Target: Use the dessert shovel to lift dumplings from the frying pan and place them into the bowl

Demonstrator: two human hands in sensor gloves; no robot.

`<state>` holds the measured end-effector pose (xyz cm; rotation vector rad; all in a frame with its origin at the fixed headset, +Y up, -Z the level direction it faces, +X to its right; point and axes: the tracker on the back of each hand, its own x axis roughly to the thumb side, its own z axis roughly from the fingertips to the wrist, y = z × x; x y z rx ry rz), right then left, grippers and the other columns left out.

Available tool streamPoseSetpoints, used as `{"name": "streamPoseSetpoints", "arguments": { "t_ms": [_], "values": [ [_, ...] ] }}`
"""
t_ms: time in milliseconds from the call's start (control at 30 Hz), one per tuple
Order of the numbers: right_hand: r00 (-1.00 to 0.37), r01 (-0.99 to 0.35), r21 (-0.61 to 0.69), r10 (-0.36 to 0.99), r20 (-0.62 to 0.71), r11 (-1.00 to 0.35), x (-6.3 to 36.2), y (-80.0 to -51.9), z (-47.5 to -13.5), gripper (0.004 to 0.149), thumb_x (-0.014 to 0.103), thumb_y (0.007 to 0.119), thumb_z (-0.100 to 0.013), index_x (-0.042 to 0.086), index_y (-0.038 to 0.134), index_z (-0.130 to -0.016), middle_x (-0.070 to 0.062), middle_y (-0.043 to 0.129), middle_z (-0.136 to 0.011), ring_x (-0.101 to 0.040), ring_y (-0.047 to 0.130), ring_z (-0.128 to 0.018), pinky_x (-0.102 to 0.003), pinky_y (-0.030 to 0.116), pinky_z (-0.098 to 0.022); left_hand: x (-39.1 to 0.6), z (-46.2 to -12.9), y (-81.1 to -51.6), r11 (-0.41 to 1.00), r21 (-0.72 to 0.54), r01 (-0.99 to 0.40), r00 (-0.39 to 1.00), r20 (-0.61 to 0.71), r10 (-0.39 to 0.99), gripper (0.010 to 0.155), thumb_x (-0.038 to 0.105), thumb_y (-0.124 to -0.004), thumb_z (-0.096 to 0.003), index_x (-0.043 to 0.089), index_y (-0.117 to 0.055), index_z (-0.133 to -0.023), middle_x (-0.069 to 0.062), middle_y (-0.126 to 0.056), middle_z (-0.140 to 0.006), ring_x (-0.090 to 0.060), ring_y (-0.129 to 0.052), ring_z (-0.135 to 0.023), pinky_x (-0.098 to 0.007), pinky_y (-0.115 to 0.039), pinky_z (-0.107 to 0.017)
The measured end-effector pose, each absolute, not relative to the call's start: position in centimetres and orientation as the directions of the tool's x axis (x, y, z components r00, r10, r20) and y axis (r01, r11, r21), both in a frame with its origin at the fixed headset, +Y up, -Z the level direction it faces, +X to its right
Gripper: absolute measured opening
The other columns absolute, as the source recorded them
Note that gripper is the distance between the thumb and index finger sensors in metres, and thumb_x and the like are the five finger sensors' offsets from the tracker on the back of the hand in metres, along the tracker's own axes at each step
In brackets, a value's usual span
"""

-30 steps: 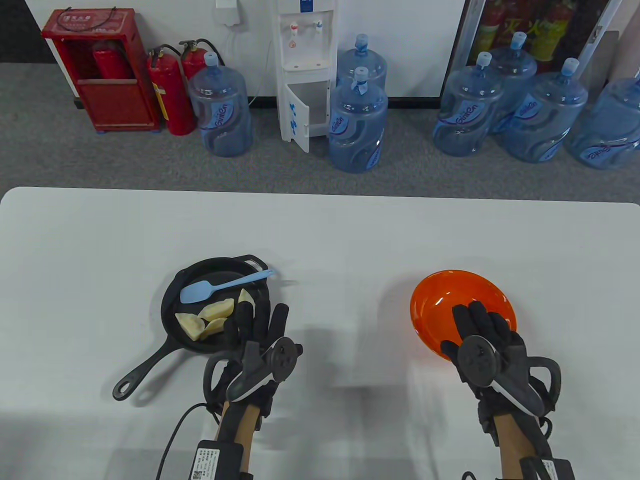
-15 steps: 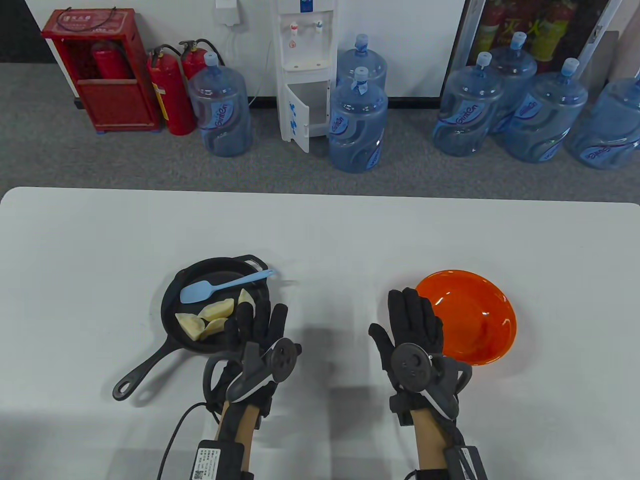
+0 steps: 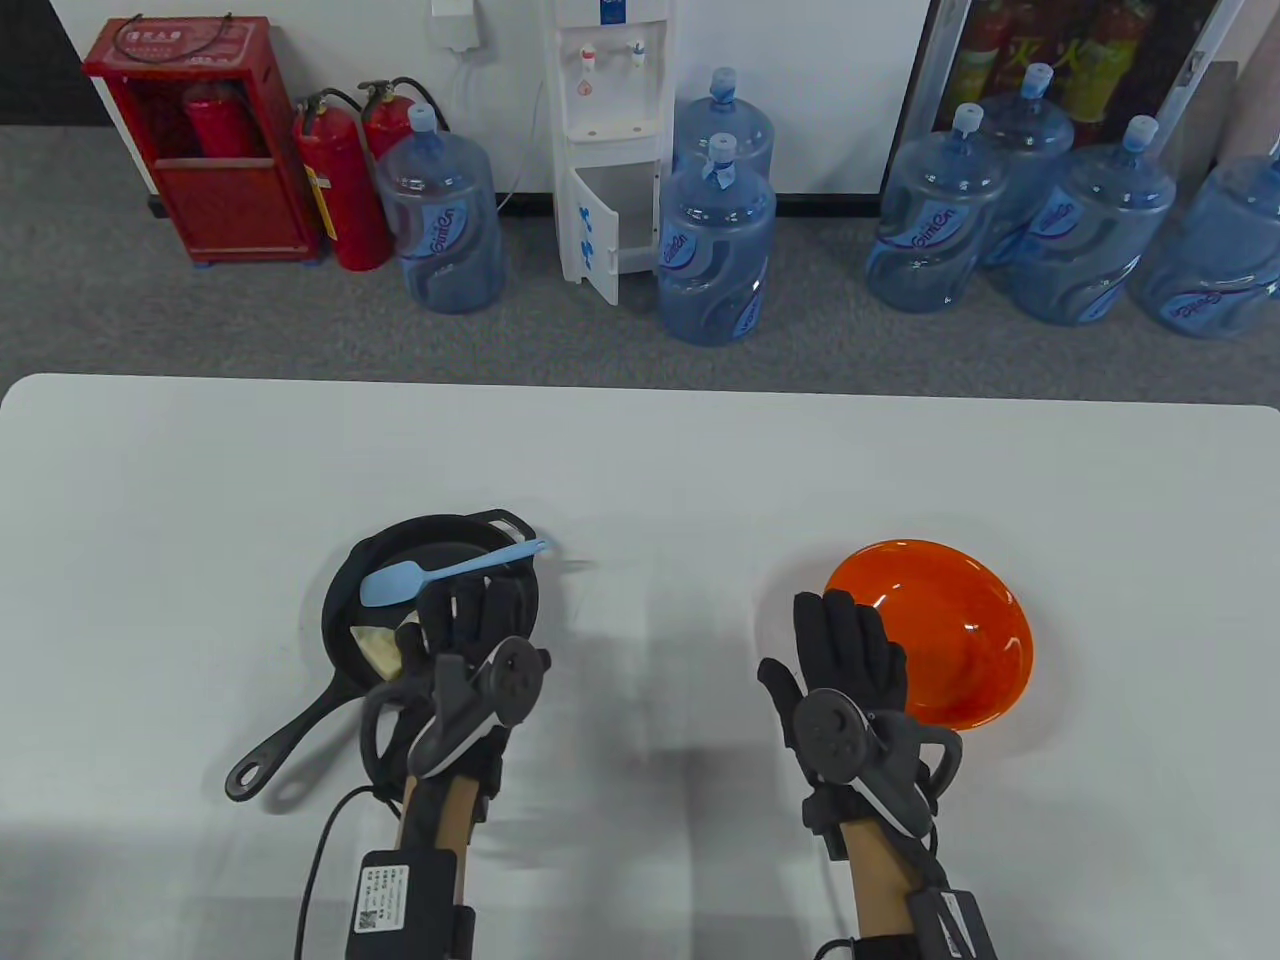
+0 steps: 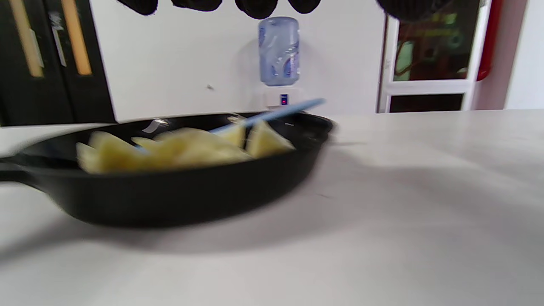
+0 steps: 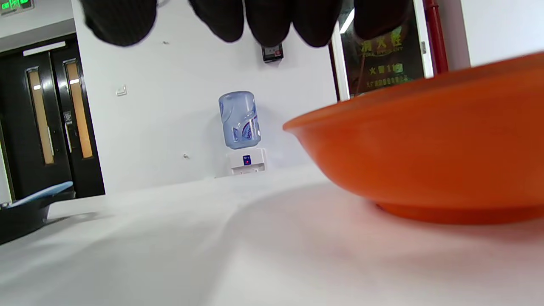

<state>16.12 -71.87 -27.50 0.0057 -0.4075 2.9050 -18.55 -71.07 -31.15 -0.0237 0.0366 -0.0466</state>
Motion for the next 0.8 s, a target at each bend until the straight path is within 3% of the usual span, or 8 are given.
{"name": "streamPoseSetpoints", "arguments": {
  "t_ms": [200, 400, 633, 800],
  "values": [
    [-0.975, -0.222, -0.273, 0.219, 0.04, -0.936, 16.2, -71.7, -27.5, 0.073, 0.06, 0.057, -0.063, 0.024, 0.039, -0.124, -0.01, 0.035, -0.129, -0.038, 0.04, -0.116, -0.062, 0.045, -0.081, -25.9, -31.9, -68.7, 0.981, -0.118, 0.156, 0.968, -0.177, -0.175, 0.081, 0.055, -0.07, -0.0549, 0.023, -0.035, -0.12, -0.01, -0.036, -0.127, -0.049, -0.043, -0.119, -0.065, -0.052, -0.081],
    [-0.977, -0.213, -0.269, 0.211, 0.039, -0.939, 16.1, -71.7, -27.6, 0.072, 0.06, 0.057, -0.063, 0.025, 0.039, -0.123, -0.01, 0.035, -0.129, -0.038, 0.04, -0.116, -0.062, 0.045, -0.081, -30.9, -31.2, -69.9, 0.972, -0.201, 0.121, 0.956, -0.24, -0.169, 0.083, 0.055, -0.074, -0.0521, 0.02, -0.042, -0.12, -0.009, -0.05, -0.125, -0.041, -0.064, -0.118, -0.065, -0.059, -0.08],
    [-0.975, -0.222, -0.268, 0.22, 0.036, -0.937, 16.2, -71.7, -27.6, 0.073, 0.06, 0.057, -0.063, 0.025, 0.039, -0.124, -0.01, 0.035, -0.129, -0.038, 0.04, -0.116, -0.062, 0.045, -0.081, -33.0, -30.4, -73.5, 0.941, -0.323, 0.097, 0.951, -0.248, -0.183, 0.078, 0.055, -0.077, -0.0504, 0.019, -0.054, -0.115, -0.005, -0.069, -0.114, -0.03, -0.085, -0.105, -0.054, -0.068, -0.08],
    [-0.975, -0.22, -0.271, 0.22, 0.031, -0.937, 16.3, -71.6, -27.6, 0.071, 0.06, 0.057, -0.063, 0.027, 0.041, -0.123, -0.009, 0.035, -0.129, -0.037, 0.04, -0.117, -0.063, 0.045, -0.081, -32.4, -30.7, -74.4, 0.947, -0.304, 0.103, 0.955, -0.235, -0.18, 0.071, 0.054, -0.078, -0.0508, 0.02, -0.062, -0.111, -0.001, -0.08, -0.102, -0.021, -0.096, -0.089, -0.051, -0.075, -0.076]
  ]
}}
